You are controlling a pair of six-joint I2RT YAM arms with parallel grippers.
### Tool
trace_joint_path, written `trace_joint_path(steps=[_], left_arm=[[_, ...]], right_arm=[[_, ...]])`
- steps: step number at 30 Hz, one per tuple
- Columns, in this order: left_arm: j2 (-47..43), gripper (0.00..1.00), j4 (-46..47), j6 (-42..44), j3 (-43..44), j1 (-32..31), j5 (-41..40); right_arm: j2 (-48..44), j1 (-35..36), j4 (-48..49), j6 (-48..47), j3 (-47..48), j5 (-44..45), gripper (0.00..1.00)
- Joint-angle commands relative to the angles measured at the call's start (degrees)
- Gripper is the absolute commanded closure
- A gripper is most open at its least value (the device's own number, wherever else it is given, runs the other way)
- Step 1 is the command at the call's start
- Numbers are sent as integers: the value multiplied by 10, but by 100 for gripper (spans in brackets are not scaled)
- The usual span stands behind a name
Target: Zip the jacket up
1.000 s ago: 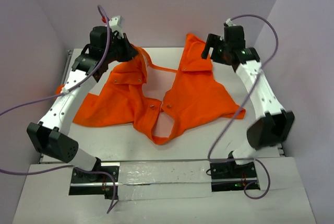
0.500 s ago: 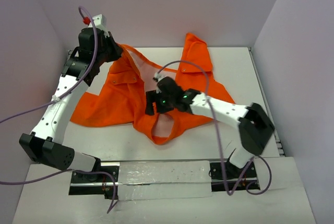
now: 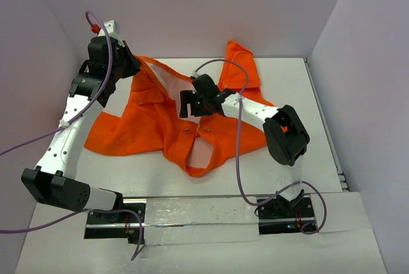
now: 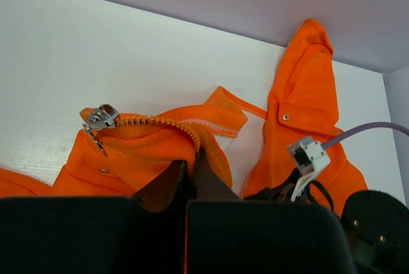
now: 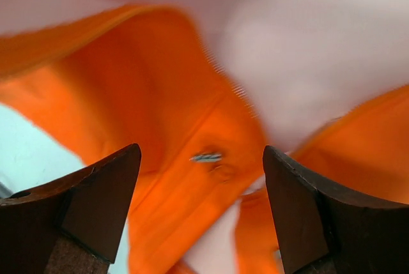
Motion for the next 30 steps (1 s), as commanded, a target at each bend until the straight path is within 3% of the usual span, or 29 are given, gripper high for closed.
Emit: trace_joint_path(steps=[1, 8, 14, 20, 26, 30], left_arm=[[-12, 100, 28, -6, -4, 2, 14], [-1, 100, 26, -9, 11, 2, 21], [0, 100, 25, -7, 6, 2, 14], [4, 100, 34, -17, -2, 2, 25], [1, 100, 30, -12, -1, 2, 15], [-1, 100, 42, -25, -11, 2, -7]], right_arm=[[42, -18, -9, -25, 28, -4, 16], [90, -25, -15, -25, 41, -35, 19], [74, -24, 26, -14, -9, -69, 30], [67, -23, 44, -6, -30, -91, 48], [39, -20, 42, 3, -42, -85, 87], [-17, -16, 33, 20, -43, -95, 100]])
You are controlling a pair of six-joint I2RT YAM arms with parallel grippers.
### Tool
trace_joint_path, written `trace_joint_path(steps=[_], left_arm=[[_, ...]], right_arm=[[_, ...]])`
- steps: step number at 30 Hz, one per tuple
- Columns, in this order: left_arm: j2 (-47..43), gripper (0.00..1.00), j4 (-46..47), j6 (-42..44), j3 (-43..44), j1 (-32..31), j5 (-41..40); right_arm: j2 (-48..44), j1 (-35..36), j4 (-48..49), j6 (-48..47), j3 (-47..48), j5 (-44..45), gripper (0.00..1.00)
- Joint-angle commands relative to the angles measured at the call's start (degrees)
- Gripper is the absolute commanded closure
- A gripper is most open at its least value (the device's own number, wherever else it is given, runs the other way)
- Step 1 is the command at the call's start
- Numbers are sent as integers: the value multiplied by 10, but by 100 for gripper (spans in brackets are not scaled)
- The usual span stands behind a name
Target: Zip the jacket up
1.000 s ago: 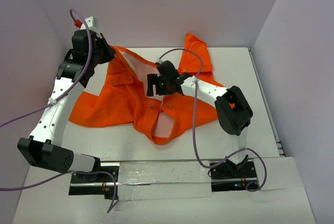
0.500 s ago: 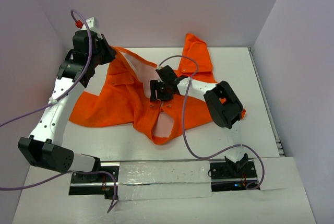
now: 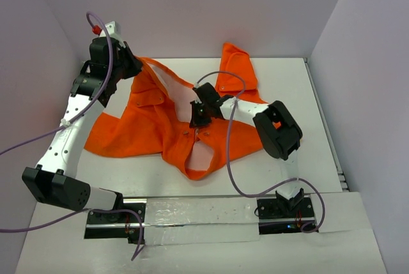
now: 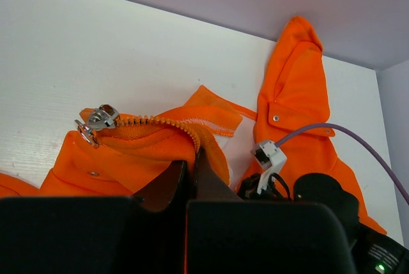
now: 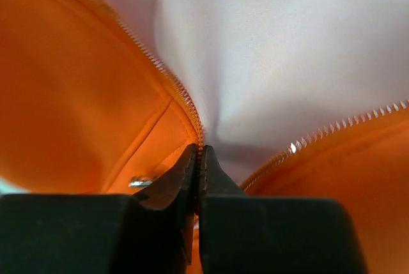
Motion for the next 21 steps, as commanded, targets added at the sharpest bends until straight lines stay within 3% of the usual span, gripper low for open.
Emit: trace_joint_path(steps=[1, 12, 18, 21], left_arm=[[0, 100, 40, -16, -3, 2, -23], [55, 100, 19, -41, 46, 4, -77], [40, 100, 37, -53, 10, 6, -64], [34, 100, 41, -53, -5, 6, -56]], right_arm=[[-102, 15, -7, 20, -1, -13, 100], [-209, 61, -71, 11, -62, 95, 97], [-189, 64, -22, 38, -133, 69, 94], [-173, 67, -6, 48, -143, 44, 81]])
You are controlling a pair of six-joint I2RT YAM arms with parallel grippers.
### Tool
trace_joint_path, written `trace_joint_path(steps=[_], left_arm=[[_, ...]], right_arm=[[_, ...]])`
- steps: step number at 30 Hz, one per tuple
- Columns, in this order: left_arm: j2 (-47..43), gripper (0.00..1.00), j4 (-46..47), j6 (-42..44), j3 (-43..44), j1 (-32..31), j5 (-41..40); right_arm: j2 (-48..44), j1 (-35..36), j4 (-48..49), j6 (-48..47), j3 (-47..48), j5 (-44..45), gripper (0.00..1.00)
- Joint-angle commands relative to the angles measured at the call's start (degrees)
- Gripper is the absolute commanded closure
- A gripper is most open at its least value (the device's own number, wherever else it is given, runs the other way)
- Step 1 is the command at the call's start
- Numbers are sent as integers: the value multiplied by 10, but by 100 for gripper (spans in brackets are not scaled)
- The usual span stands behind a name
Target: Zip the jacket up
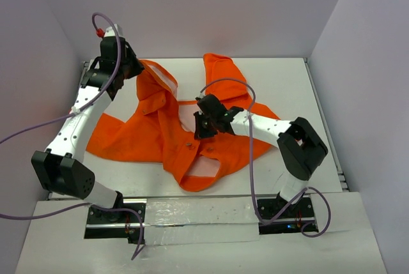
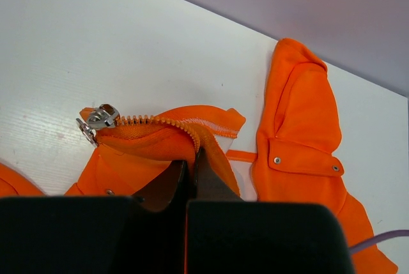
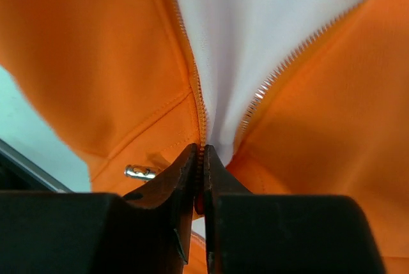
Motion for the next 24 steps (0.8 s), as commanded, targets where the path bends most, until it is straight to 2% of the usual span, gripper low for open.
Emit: trace_joint_path(steps=[1, 4, 9, 11, 12, 15, 24], left_arm=[[-28, 100, 32, -8, -15, 5, 4], [-36, 100, 36, -6, -28, 5, 4], [-42, 100, 36, -2, -33, 5, 5], [-46, 100, 45, -2, -38, 5, 10], [-46, 100, 46, -3, -39, 5, 10], [-42, 100, 43, -3, -37, 5, 9], [-42, 100, 41, -1, -38, 5, 7]], right_arm=[[16, 3, 32, 20, -10, -31, 78], [6, 3, 47, 31, -23, -45, 73], [-9, 6, 56, 33, -38, -57, 76], [-13, 10, 40, 28, -33, -46, 70], [-16, 10, 40, 27, -36, -47, 65], [-29, 12, 40, 30, -41, -43, 60], [-33, 23, 13, 27, -34, -13, 63]])
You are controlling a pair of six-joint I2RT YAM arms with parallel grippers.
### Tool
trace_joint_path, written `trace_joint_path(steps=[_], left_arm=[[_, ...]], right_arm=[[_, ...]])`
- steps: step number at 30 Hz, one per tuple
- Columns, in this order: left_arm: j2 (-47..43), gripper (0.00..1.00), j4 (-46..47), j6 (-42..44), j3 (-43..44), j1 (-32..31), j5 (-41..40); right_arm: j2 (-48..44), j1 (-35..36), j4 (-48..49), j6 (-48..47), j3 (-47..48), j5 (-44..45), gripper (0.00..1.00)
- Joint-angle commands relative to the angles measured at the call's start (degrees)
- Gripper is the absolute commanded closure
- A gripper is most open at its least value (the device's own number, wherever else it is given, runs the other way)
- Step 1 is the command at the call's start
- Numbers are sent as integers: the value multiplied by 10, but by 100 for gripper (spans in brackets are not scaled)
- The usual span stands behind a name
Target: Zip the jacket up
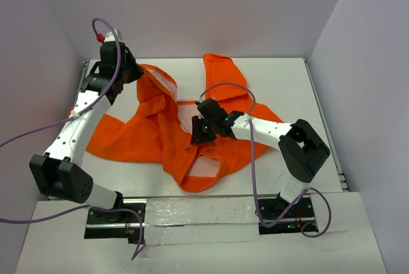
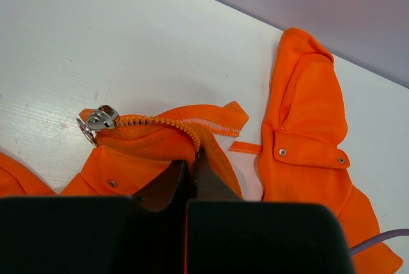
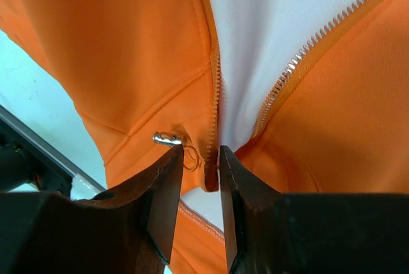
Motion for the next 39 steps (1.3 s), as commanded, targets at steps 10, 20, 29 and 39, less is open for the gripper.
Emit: trace_joint_path(steps=[10, 20, 29, 39], left_arm=[[-14, 100, 28, 5, 15, 4, -1], [35, 100, -10, 34, 95, 6, -38], [17, 100, 5, 71, 50, 6, 34], [-23, 100, 30, 83, -24, 2, 86]], right_arm=[[-51, 31, -33, -5, 6, 58, 100], [-138, 212, -89, 9, -43, 107, 100], [-53, 350, -115, 62, -37, 148, 83], [-208, 264, -210, 31, -42, 314, 28]])
